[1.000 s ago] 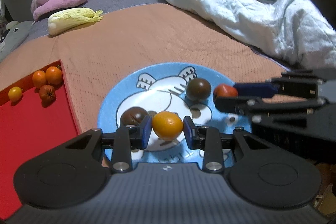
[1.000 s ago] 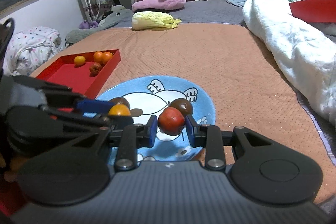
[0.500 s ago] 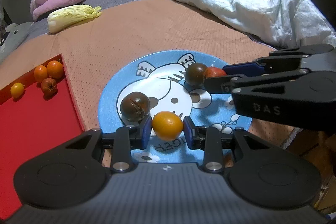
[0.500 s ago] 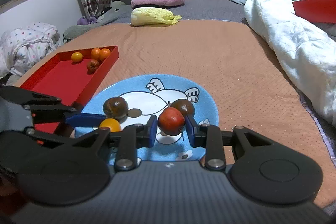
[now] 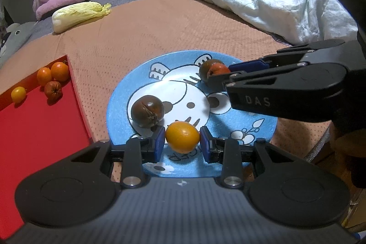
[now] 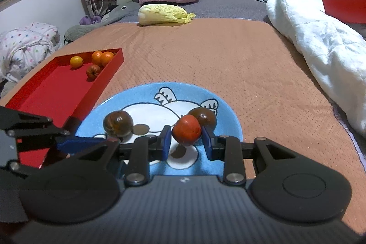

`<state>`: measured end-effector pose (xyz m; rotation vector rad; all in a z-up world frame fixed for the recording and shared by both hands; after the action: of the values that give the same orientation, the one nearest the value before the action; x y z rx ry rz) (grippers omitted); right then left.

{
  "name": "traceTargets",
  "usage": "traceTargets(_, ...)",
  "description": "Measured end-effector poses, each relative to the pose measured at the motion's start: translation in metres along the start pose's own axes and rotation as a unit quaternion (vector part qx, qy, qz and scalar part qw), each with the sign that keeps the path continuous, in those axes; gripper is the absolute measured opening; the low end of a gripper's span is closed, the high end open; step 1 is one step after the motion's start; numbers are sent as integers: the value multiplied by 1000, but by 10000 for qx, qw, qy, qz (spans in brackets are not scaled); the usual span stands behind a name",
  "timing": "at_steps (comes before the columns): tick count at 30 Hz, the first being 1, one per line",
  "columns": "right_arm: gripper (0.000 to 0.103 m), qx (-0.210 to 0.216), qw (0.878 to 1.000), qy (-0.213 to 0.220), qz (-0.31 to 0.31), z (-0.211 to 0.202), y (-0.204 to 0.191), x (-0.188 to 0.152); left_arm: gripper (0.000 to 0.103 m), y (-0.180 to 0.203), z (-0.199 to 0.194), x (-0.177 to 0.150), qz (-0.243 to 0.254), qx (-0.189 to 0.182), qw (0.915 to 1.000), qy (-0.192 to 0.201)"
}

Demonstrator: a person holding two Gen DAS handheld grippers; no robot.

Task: Organize fruits
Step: 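Open the left tool to drop the orange while the right tool releases the tomato, then move both open tools back over the red tray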

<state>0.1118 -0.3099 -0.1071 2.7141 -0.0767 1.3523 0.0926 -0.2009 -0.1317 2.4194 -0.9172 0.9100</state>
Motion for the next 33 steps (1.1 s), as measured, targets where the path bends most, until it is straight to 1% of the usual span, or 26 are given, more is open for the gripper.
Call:
traceTargets(4,33,38,10000,1,3,-1,-3,1,40,0,0,1,-23,3,10000,5)
traceTargets(6,42,45,10000,-11,35,-3,-3,2,47,-1,-1,1,-34,22,10000,29)
traceTargets(7,54,51,10000,-1,61,-4,-2,2,49,-1,-2,2,-39,18,10000,44)
traceTargets(8,62,74,9999,23,98,-6,-1,3,52,-1,-3,2,-40,25,10000,62)
traceTargets(9,64,99,9998,58,140,-8,0,3,54,-1,-4,2,-39,29,10000,79)
traceTargets(12,64,84,9997,119,198,-16,3,5,59,-1,-7,4,-56,32,9999,117)
traceTargets(17,64,67,9983,296,495,-31,17,13,59,-6,-25,9,-122,-77,9994,324)
traceTargets(20,64,21,9968,368,709,-38,28,18,59,-15,-37,9,-153,-51,9990,414)
traceTargets(24,65,-45,9957,343,862,-38,35,18,59,-28,-51,5,-262,-5,9984,497)
traceTargets(28,65,-5,9964,314,791,-39,27,17,59,-44,-63,0,-434,134,9975,544)
traceTargets(33,65,217,9978,293,551,-38,0,17,59,-69,-73,2,-687,349,9950,643)
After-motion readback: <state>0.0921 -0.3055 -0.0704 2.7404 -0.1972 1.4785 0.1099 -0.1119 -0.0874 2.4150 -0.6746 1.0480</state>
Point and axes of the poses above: each gripper's, at about its wrist camera, not at the fingertips, and z roughly the way its jaws point, y to its right, x to its top, the point moved 10 cm from there along z, roughly the way its jaws point, and after that the axes turned 12 degrees about -x, right-handed, at the moved point
